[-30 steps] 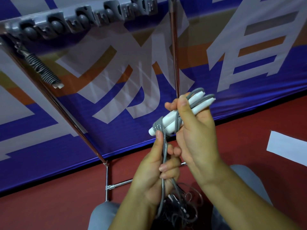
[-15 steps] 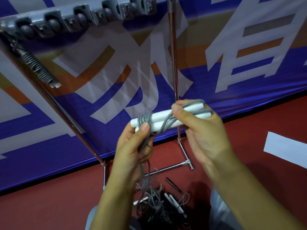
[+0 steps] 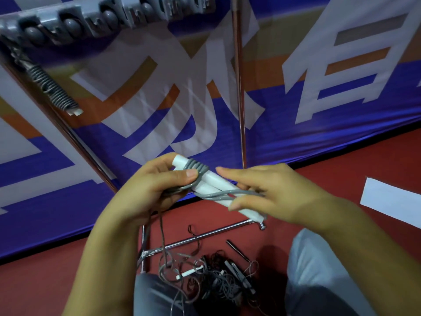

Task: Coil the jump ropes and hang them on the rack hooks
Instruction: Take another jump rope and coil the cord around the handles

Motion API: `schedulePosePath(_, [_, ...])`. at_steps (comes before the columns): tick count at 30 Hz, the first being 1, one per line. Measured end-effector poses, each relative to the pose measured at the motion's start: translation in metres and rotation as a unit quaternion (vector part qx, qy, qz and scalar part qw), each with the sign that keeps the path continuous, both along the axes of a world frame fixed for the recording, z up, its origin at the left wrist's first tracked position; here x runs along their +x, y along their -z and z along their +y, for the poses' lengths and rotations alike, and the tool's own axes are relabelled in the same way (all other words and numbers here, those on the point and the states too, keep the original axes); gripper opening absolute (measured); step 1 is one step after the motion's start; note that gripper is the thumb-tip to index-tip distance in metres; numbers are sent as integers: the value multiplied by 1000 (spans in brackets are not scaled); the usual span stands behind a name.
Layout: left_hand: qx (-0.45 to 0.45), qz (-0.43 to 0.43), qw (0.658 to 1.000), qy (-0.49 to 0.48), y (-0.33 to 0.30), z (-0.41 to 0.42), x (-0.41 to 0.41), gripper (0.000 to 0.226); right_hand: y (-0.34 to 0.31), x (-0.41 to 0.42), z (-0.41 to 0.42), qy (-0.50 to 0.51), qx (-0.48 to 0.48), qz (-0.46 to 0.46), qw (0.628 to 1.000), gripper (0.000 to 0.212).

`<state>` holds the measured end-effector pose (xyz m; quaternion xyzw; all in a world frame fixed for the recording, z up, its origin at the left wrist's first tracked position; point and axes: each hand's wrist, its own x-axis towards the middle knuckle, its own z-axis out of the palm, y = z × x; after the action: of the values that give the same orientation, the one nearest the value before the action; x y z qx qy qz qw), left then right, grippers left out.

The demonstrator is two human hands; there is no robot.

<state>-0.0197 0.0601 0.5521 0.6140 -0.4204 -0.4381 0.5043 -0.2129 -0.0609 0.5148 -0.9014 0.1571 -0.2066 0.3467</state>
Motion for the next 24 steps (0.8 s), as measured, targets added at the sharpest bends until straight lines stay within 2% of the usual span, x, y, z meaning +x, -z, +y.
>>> schedulePosePath(5, [28, -17, 999, 24, 2, -13, -7, 15, -12, -6, -5, -39, -6, 103, 994, 79])
schedulePosePath(9, [40, -43, 997, 48, 5, -15, -11, 18, -11, -9, -2, -78, 21, 149, 986, 57])
schedulePosePath(14, [32, -46, 998, 38, 4, -14, -17, 27, -5, -17, 3, -101, 140, 110, 979, 44])
schedulePosePath(18, [-2, -32, 999, 10, 5, -14, -22, 26, -4, -20, 8, -107, 286, 41, 951, 43])
schedulePosePath(24, [-77, -16, 996, -35, 8, -14, -33, 25, 7, -19, 13, -67, 368, -54, 926, 46])
